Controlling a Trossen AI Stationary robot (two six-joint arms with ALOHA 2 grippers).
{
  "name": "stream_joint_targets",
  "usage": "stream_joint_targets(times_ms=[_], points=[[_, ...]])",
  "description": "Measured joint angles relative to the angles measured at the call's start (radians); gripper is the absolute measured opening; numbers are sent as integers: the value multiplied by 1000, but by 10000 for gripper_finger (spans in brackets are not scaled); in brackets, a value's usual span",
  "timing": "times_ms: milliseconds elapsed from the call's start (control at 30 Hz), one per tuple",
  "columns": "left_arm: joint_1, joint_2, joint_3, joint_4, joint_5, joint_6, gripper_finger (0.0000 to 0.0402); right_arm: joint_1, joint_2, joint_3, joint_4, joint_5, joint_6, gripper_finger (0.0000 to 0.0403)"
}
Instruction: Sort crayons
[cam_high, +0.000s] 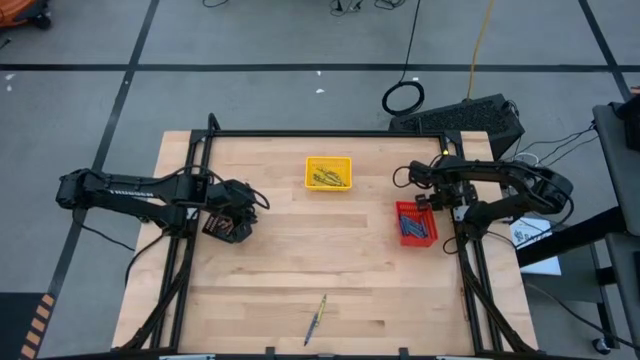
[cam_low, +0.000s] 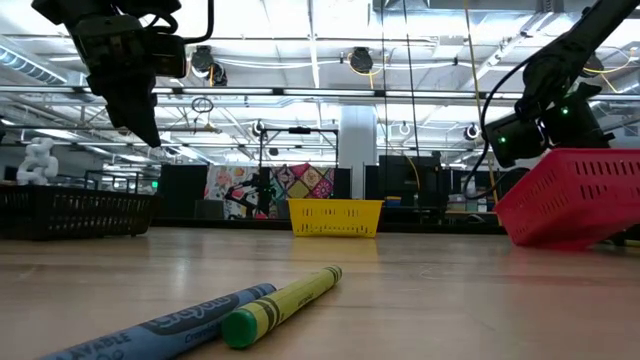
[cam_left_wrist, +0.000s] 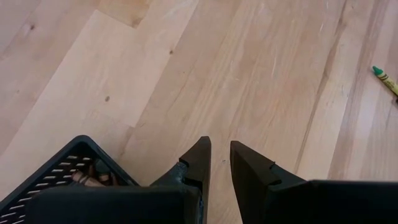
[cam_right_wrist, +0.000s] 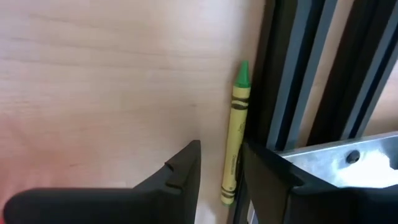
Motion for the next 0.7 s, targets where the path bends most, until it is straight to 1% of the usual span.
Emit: stream_joint_targets(times_ms=[500,700], points=[[0,0,0,-2,0,-4,61,13,0,-1,20,-28,2,106],[0,0,0,-2,0,-6,61,47,0,-1,28,-74,6,102]])
